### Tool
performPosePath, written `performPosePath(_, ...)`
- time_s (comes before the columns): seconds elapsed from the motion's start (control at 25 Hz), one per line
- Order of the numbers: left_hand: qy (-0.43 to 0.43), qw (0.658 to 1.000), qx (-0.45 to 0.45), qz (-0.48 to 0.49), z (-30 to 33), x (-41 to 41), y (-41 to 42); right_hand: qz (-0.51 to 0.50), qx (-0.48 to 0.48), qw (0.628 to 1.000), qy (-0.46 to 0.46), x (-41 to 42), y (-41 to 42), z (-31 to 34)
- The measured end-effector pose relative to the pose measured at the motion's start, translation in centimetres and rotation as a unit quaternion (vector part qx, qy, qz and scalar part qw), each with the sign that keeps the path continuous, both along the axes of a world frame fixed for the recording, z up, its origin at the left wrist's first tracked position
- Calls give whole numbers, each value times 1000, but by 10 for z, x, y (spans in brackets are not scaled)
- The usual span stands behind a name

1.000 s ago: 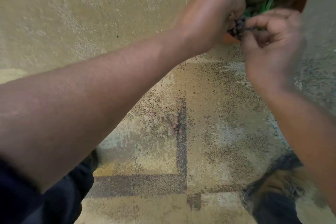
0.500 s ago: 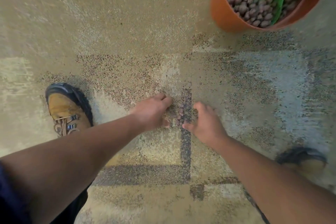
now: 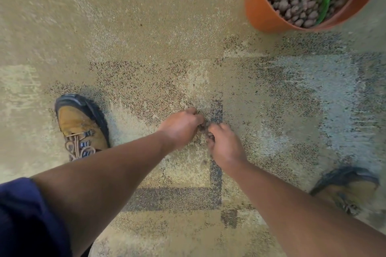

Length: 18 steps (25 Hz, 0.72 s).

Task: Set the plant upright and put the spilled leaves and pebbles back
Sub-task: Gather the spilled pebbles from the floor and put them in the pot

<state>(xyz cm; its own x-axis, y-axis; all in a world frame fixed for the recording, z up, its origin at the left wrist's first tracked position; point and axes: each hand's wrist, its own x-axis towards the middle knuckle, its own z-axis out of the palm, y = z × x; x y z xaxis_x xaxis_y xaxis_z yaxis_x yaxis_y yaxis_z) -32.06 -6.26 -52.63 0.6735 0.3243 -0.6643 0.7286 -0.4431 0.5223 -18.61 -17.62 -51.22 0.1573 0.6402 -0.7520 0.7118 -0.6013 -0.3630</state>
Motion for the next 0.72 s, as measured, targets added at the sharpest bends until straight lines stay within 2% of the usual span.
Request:
performPosePath(0.36,10,1000,-14,24,10,5,16,62,-8,998,-8,22,5,3)
performPosePath(0.64,-63,983,-24,174,34,33,47,49,-11,998,-36,51,1,7)
performPosePath(0.72,-64,977,-25,199,42,40,60,3,-31,999,-20,55,1,10)
